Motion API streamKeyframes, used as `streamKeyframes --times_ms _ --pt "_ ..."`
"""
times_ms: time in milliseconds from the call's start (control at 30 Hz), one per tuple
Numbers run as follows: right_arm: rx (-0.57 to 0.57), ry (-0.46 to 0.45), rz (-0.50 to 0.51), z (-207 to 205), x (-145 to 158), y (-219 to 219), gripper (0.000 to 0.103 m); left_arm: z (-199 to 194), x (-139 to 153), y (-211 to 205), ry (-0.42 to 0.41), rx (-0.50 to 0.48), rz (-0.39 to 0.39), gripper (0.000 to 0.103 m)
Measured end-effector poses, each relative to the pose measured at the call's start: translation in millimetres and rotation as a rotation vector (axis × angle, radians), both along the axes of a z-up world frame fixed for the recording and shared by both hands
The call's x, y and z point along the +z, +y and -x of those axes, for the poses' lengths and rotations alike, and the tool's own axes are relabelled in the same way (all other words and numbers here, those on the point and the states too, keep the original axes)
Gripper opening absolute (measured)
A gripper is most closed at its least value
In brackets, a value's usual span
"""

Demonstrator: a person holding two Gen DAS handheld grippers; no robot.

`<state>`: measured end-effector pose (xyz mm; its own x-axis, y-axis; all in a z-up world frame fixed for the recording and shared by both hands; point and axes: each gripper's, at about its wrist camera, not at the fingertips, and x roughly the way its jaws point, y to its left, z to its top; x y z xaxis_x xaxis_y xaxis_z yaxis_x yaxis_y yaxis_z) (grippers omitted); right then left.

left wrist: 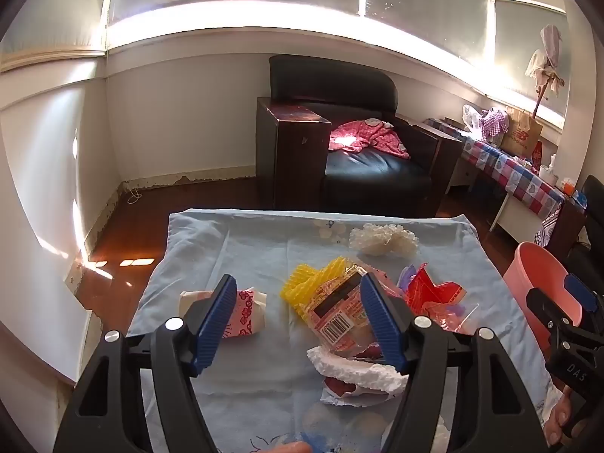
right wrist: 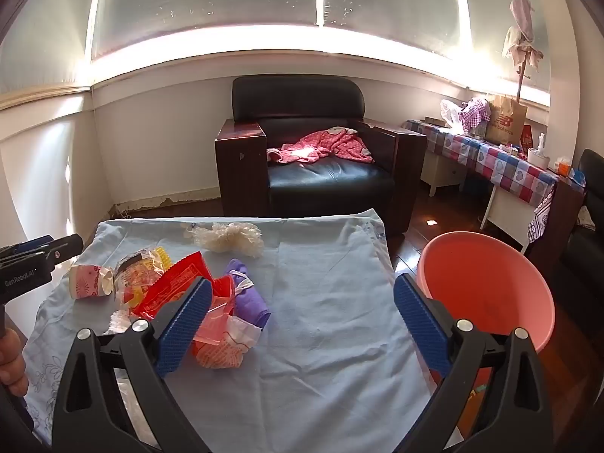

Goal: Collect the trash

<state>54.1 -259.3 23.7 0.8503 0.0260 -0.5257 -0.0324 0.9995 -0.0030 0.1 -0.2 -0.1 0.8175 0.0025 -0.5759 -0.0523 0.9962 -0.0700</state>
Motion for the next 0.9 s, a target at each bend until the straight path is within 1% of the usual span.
streamKeyframes --times_ms 533,900 --pt "-0.001 0.002 -0.012 1.7 2.0 0.4 0.097 -1.2 -2.6 -2.1 0.001 -0.002 -0.006 0.067" --pt "0.001 0.003 -0.008 -0.1 0.6 -0.6 0.097 -0.8 -0.7 0.1 -0.003 -0.014 0.005 0.067"
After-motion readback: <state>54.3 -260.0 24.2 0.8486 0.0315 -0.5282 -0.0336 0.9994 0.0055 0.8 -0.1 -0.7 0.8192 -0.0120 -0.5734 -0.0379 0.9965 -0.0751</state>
